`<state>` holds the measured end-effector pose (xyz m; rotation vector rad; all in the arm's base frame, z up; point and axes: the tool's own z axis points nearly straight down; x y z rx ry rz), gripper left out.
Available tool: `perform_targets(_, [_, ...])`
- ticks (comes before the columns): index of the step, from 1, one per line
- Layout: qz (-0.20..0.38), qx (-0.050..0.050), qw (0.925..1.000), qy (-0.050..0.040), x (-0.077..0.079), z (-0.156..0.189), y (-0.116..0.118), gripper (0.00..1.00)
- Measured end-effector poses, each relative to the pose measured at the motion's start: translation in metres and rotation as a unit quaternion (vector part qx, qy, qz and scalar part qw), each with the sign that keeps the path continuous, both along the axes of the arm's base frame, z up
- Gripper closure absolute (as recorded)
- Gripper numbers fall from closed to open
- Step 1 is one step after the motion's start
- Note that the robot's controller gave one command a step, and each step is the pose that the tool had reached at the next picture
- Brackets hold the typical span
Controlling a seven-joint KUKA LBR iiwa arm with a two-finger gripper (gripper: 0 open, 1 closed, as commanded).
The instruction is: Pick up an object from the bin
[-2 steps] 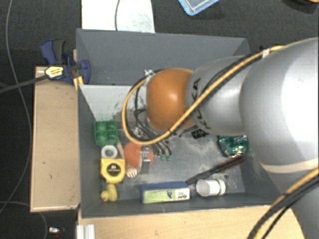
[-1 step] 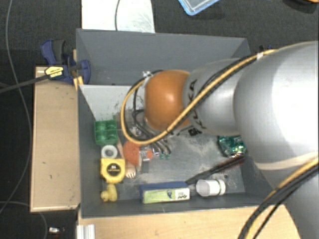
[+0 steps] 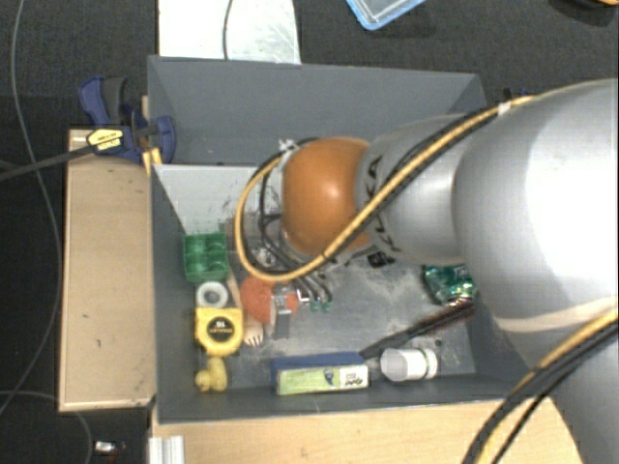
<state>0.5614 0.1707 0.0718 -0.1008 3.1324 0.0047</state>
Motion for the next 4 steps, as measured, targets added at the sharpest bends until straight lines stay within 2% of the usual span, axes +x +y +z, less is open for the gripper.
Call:
perform_targets(1, [0.011,0.002,0.9999,-0.0040,0.004,0.000,0.001,0.00])
perform_targets(2, [-0.001,0.001,1.0000,-0.0013,0.001,0.001,0.000,1.00])
perform_targets(4, [-0.003,0.002,1.0000,-0.0024,0.001,0.011,0.000,1.00])
